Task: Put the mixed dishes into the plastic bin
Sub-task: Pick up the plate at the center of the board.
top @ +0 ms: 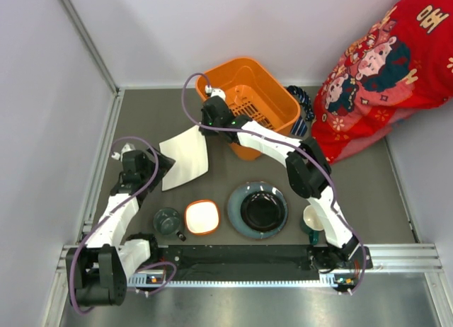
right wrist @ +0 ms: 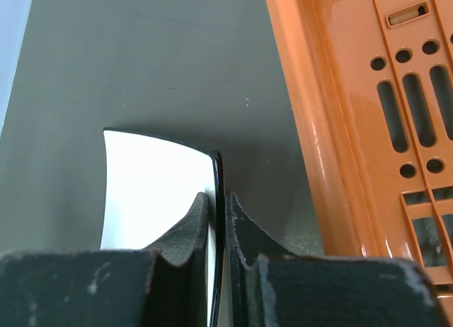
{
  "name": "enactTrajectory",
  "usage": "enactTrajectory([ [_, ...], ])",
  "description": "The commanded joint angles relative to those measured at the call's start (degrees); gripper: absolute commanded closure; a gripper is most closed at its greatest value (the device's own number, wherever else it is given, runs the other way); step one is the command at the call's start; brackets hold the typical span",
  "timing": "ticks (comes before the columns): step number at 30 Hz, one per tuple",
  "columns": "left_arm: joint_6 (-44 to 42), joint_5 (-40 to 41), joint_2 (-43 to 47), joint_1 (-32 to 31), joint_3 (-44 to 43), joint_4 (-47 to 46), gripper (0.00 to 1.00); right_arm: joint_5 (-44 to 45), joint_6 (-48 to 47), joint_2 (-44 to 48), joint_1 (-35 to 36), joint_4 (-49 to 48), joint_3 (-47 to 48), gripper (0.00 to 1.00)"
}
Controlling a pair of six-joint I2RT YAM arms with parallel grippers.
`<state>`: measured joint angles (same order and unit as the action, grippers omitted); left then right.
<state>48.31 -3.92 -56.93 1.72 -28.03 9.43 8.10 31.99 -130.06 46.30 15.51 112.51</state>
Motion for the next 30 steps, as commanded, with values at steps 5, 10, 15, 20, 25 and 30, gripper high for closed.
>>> enactTrajectory([
  [5, 1.1, -5.2, 1.7, 0.0, 1.0, -2.2, 0.06, 3.3, 0.8, -0.7, -0.4, -2.9, 4.0, 1.00],
  [10, -2.3, -5.2, 4.9, -0.2, 0.6, -0.1, 0.07, 2.4, 1.1, -1.3, -0.4, -2.4, 5.0, 1.00],
  [15, -6.6, -4.6, 6.6, -0.4, -4.7, 3.8, 0.08, 1.8, 1.1, -1.4, -0.4, -2.1, 5.2, 1.00],
  [20, -12.6, -3.6, 6.7, -1.5, -12.1, 9.3, 0.09, 1.2, 1.1, -1.5, -0.4, -2.0, 5.2, 1.00],
  [25, -20.1, 0.2, 6.3, -6.1, -18.9, 14.0, 0.10, 0.6, 1.0, -1.7, -0.4, -1.9, 5.2, 1.00],
  [30, -24.9, 15.2, 4.8, -21.6, -22.8, 18.0, 0.10, 0.0, 1.0, -2.0, -0.4, -1.6, 5.6, 1.00],
])
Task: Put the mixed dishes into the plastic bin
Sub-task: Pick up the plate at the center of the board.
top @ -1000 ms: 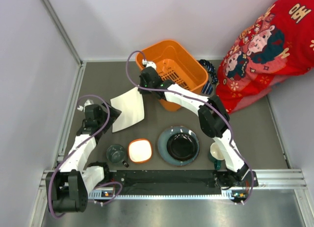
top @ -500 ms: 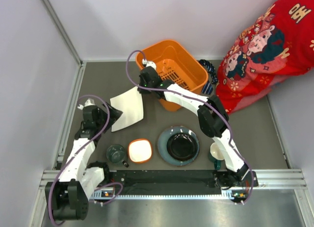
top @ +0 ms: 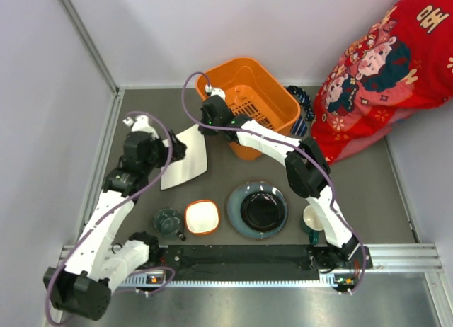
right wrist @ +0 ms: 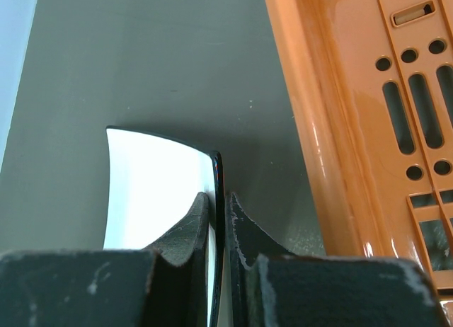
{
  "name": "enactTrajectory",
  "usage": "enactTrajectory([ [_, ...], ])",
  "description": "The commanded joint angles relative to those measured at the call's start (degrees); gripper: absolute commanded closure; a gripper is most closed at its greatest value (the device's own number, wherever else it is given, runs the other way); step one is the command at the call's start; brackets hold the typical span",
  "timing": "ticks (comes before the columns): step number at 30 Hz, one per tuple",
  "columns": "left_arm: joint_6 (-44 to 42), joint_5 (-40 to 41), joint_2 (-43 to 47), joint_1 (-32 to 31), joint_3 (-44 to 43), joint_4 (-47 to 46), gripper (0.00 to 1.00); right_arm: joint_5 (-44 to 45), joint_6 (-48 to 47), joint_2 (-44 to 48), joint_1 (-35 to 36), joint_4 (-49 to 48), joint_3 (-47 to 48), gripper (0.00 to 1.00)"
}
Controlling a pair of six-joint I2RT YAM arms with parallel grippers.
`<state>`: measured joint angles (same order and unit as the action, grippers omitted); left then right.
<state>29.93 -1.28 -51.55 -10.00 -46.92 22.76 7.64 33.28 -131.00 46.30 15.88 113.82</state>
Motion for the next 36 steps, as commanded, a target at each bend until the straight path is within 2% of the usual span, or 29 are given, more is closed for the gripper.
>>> enactTrajectory([
  [1, -7.0, 15.5, -1.6, -12.8, -5.1, 5.4, 0.10, 0.4, -0.2, -1.2, -0.4, -1.9, 4.4, 1.00],
  [2, -7.3, 18.7, -2.2, -18.4, -5.6, 6.3, 0.10, 0.2, -0.3, -1.1, -0.4, -1.7, 4.5, 1.00],
  [5, -8.0, 27.5, -4.3, -27.1, -7.4, 9.4, 0.11, -0.2, -0.6, -1.3, -0.4, -1.6, 4.5, 1.00],
  [12, -4.5, 41.0, -6.9, -41.7, -8.6, 16.3, 0.11, -0.5, -1.2, -1.5, -0.4, -1.0, 4.5, 1.00],
  [16, -1.8, 47.5, -12.1, -48.8, -8.7, 20.4, 0.12, -0.8, -1.5, -1.7, -0.4, -1.1, 4.6, 1.00],
  [21, 3.5, 57.7, -21.0, -52.8, -11.4, 26.4, 0.11, -1.0, -1.3, -1.5, -0.4, -1.1, 4.1, 1.00],
  [24, 5.3, 60.7, -24.9, -53.2, -11.6, 27.3, 0.10, -1.3, -1.5, -1.5, -0.4, -0.9, 4.0, 1.00],
  [36, 10.9, 65.9, -28.6, -53.3, -8.9, 26.3, 0.09, -2.2, -2.1, -0.7, -0.4, -1.6, 2.6, 1.00],
])
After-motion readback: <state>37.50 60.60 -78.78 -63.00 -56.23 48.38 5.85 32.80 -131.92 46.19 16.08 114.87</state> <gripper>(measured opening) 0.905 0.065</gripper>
